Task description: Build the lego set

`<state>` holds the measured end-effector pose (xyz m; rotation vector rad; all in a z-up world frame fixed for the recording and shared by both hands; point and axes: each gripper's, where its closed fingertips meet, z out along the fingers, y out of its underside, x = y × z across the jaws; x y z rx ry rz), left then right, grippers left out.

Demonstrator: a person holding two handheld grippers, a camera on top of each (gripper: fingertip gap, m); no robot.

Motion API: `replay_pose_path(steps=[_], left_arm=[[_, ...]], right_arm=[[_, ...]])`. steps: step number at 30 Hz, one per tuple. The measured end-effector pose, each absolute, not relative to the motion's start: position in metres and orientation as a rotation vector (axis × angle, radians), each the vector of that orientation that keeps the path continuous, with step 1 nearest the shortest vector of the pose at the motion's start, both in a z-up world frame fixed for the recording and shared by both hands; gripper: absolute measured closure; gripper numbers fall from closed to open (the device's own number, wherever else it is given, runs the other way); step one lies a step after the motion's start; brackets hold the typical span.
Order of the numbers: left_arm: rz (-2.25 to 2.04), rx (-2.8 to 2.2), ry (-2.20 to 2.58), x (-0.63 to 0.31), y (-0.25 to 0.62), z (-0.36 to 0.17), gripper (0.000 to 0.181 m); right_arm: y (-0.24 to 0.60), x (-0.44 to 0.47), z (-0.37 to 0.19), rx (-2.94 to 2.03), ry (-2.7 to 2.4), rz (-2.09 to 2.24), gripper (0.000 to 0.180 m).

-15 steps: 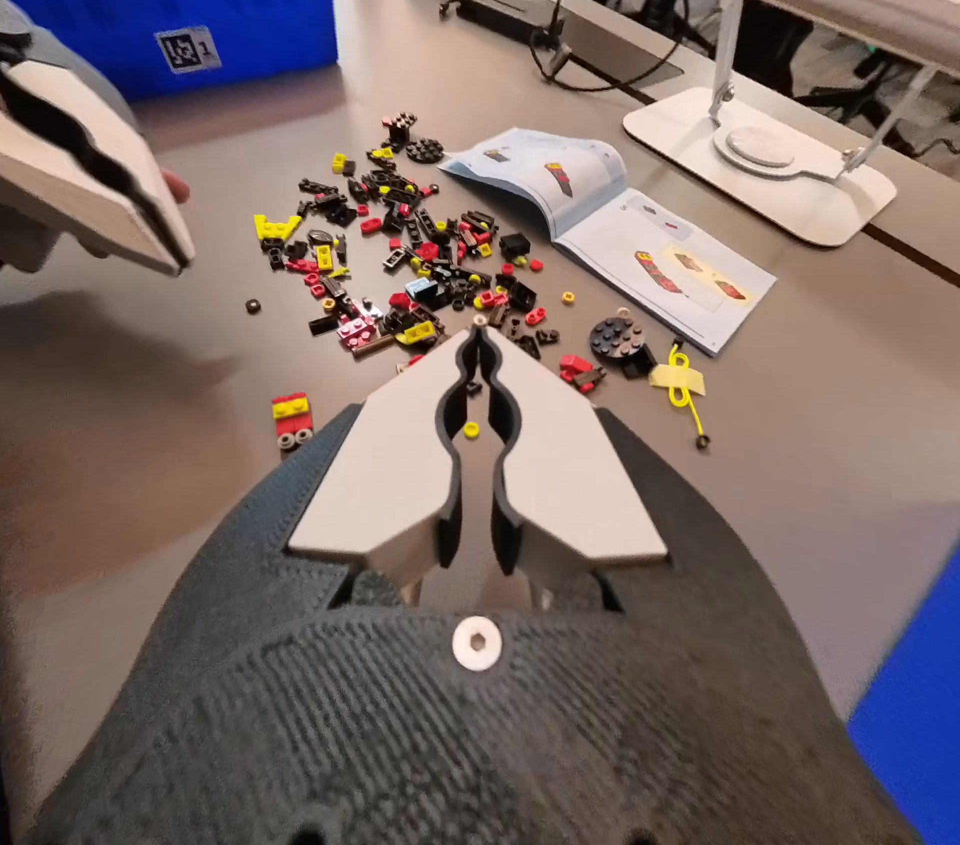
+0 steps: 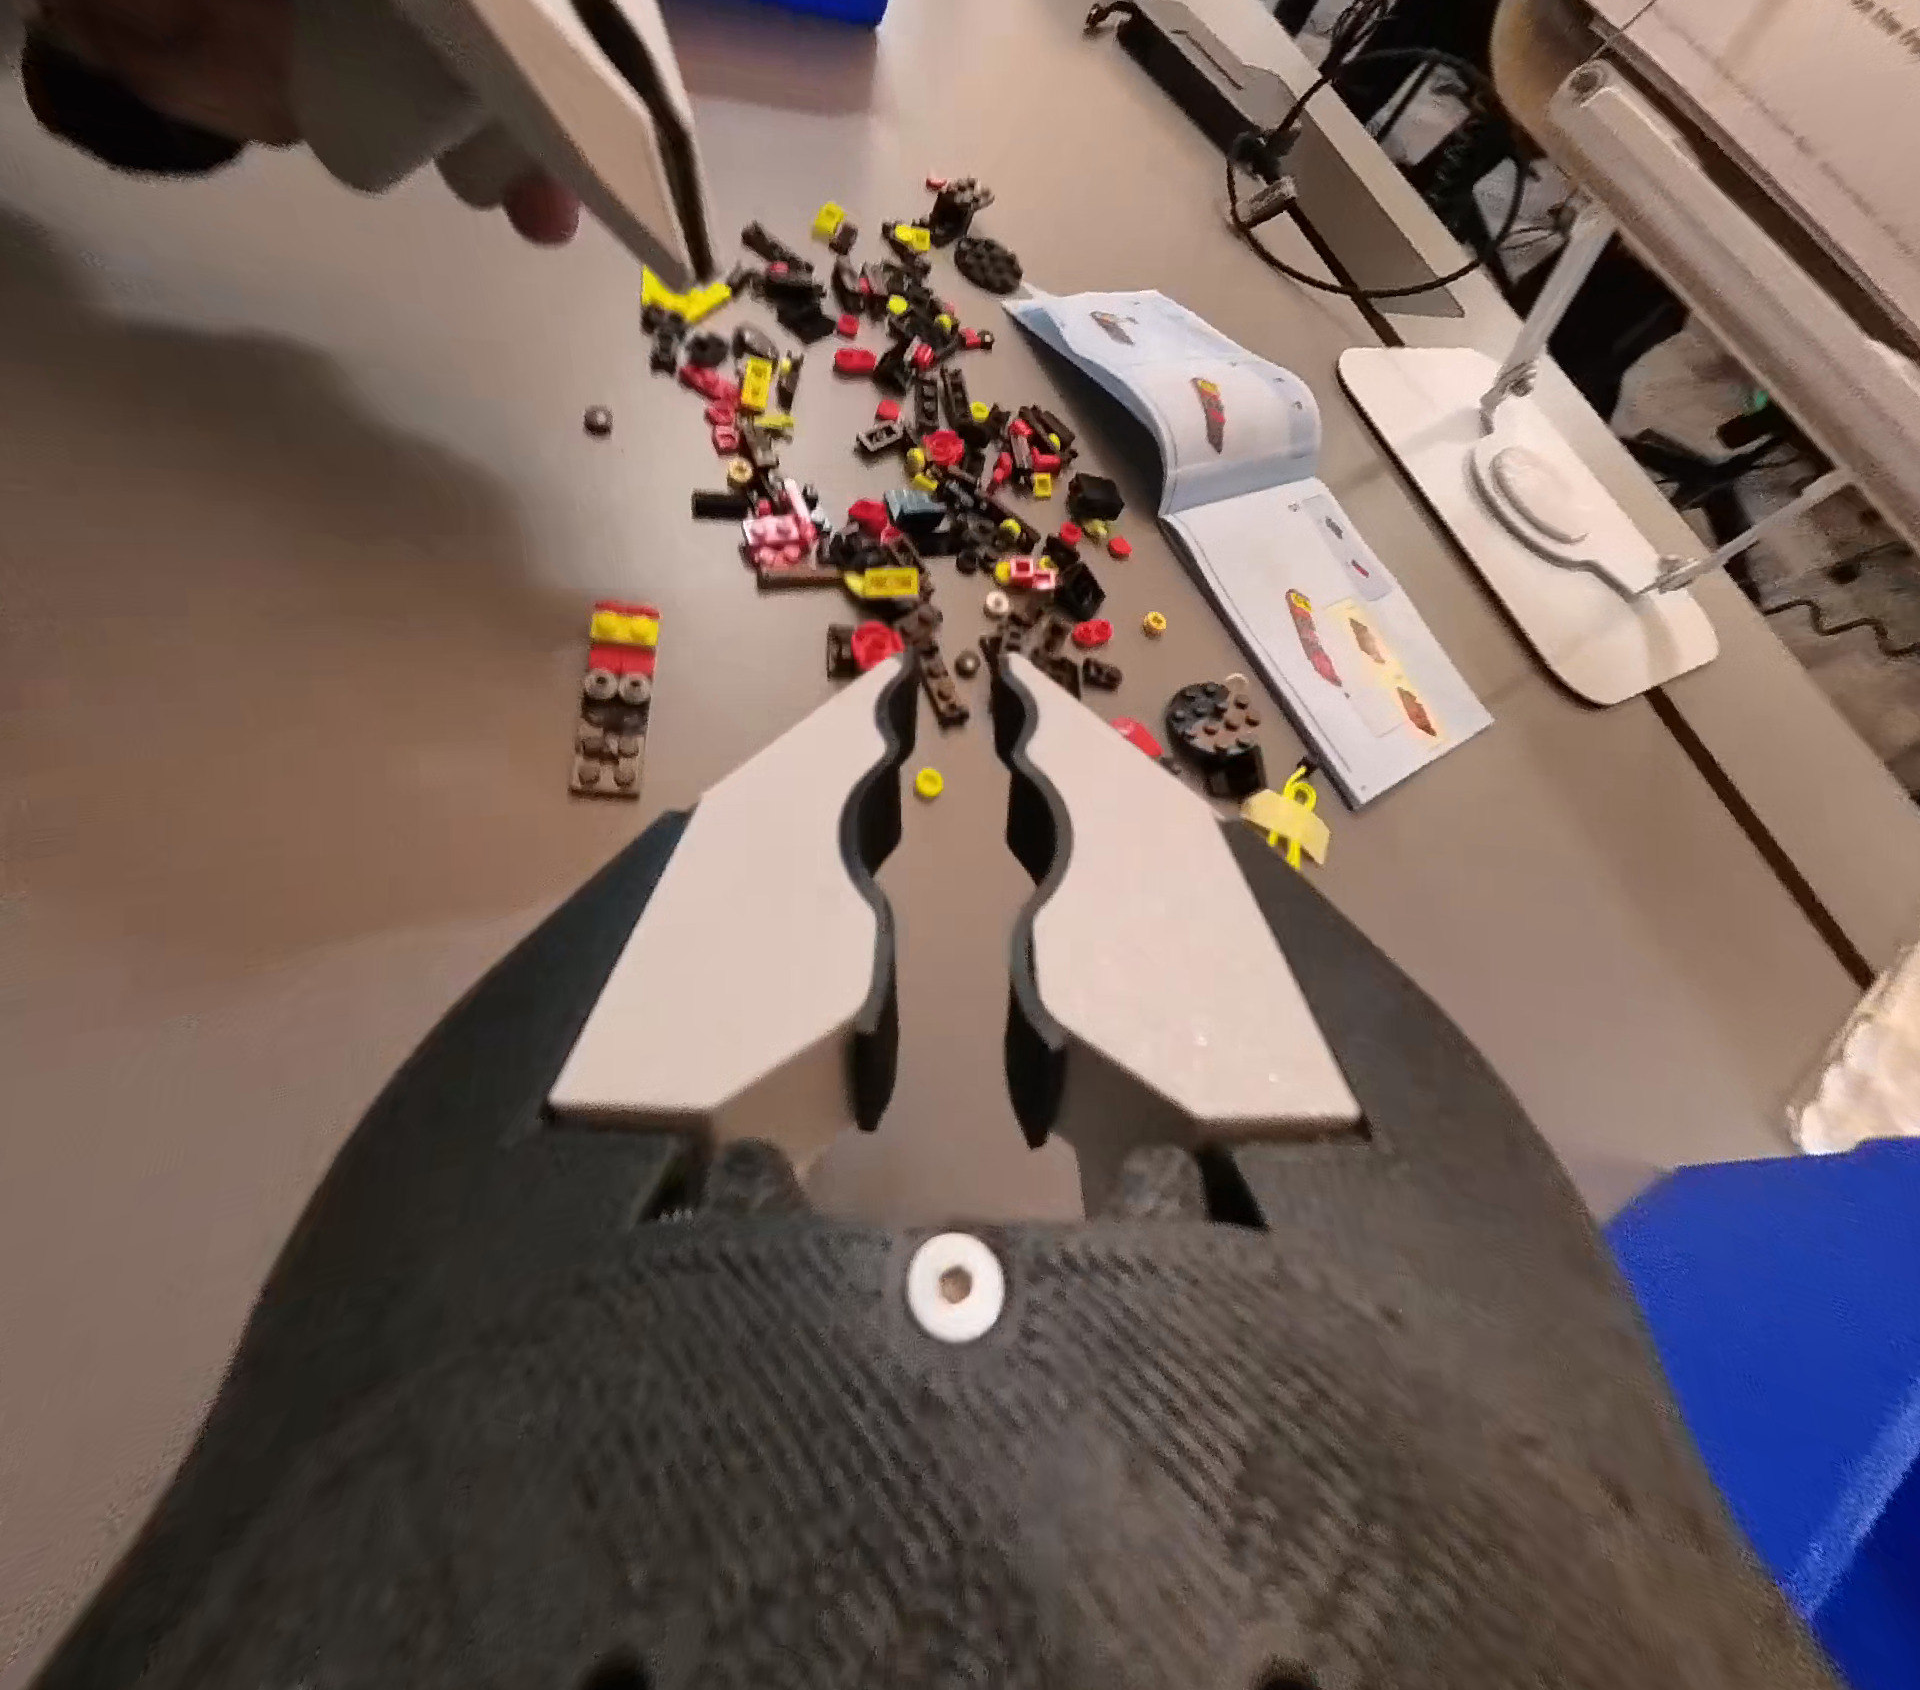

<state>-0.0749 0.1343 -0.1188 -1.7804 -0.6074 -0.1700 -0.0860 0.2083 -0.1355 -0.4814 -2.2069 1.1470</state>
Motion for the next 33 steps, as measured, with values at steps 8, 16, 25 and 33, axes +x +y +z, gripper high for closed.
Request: replay_pose_path(steps=[8,16,25,33], left_arm=[[-0.245,-1.838,-0.582,-0.064,0.139,-0.137,0.181],[-0.347,-1.884,-0.581,-0.059,0.142,-0.152,0.181],[-0.397,-1.879,-0.596,-0.056,0.140,-0.154,0.181],[-0.430,-1.865,-0.612,-0.055,0.137,-0.154,0.181]], right_arm=[[0.208,-0.074,-0.184,-0.569,-2.472,1.058,0.161],[0.201,-0.072,-0.206,-0.650,-2.579,1.057,0.156],[0.199,-0.060,-0.217,-0.688,-2.687,1.054,0.162],[0.197,-0.063,-0.211,-0.652,-2.667,1.069,0.162]])
